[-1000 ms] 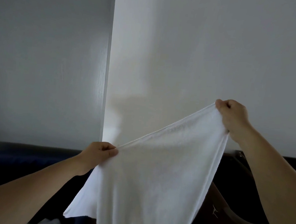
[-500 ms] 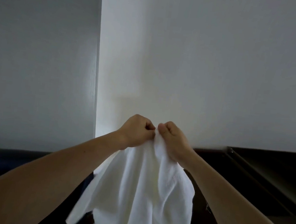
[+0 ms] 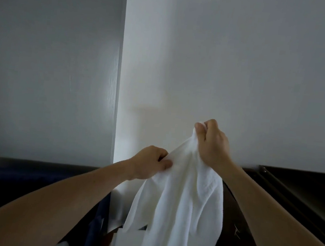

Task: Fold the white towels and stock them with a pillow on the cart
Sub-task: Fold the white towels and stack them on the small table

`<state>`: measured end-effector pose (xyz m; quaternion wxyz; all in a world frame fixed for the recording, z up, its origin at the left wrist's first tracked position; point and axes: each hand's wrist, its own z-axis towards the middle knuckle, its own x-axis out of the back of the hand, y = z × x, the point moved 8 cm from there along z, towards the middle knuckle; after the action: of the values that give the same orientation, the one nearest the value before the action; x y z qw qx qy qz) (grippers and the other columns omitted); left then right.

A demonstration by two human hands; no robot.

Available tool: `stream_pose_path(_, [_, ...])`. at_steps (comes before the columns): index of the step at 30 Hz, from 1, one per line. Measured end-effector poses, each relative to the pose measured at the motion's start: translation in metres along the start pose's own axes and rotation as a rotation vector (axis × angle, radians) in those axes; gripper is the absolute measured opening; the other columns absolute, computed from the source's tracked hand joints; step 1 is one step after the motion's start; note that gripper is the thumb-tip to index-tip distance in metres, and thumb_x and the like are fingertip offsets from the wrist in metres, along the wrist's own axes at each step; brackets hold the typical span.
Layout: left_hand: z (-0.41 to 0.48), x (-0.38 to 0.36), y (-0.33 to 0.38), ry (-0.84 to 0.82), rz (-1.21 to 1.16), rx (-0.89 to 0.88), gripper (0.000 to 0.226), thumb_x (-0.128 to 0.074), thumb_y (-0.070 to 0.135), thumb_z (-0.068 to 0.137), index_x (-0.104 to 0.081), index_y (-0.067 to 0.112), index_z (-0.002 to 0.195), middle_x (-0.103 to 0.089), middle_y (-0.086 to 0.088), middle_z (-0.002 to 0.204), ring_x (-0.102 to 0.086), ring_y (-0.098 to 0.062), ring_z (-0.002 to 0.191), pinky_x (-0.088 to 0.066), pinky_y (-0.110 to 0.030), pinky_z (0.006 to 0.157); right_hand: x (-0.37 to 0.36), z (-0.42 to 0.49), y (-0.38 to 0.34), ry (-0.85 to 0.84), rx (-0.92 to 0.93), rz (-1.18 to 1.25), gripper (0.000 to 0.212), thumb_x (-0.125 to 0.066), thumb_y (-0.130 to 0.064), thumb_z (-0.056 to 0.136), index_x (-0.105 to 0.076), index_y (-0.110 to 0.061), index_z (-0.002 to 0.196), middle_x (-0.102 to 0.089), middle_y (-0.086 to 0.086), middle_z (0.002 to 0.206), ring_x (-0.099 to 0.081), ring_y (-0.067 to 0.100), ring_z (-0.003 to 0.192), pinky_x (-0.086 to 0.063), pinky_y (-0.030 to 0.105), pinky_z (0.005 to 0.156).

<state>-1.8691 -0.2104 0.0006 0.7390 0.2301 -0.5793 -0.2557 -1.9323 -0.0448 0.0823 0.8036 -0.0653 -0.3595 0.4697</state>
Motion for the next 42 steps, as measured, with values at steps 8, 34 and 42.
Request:
stream_pose_path(8, [-0.023, -0.004, -0.045, -0.186, -0.066, 0.032, 0.020, -0.063, 0.035, 0.096, -0.060, 0.025, 0.112, -0.068, 0.002, 0.108, -0.067, -0.020, 0.099, -0.056, -0.033, 0.086, 0.030, 0.023, 0.028, 0.106, -0.071, 0.036, 0.029, -0.042, -0.042, 0.103, -0.042, -0.017, 0.087, -0.051, -0.011, 0.074, -0.053, 0.028, 0.079, -0.034, 0.034, 0.071])
stream_pose_path(34, [-0.043, 0.070, -0.124, 0.148, -1.050, 0.194, 0.033, -0.062, 0.022, 0.087, -0.068, 0.000, 0.110, -0.074, -0.016, 0.102, -0.072, -0.025, 0.087, -0.061, -0.033, 0.075, 0.071, 0.040, 0.084, 0.276, -0.232, 0.032, 0.029, -0.042, -0.036, 0.102, -0.043, -0.011, 0.087, -0.044, -0.009, 0.075, -0.048, 0.026, 0.079, -0.033, 0.034, 0.072])
stream_pose_path(42, [-0.006, 0.184, -0.026, 0.493, -1.146, 0.004, 0.028, -0.055, 0.026, 0.099, -0.073, 0.005, 0.100, -0.077, -0.011, 0.096, -0.074, -0.022, 0.085, -0.059, -0.030, 0.063, 0.138, 0.101, 0.034, 0.513, -0.135, 0.069, 0.028, -0.041, -0.037, 0.101, -0.041, -0.011, 0.090, -0.040, -0.007, 0.072, -0.043, 0.021, 0.080, -0.032, 0.036, 0.071])
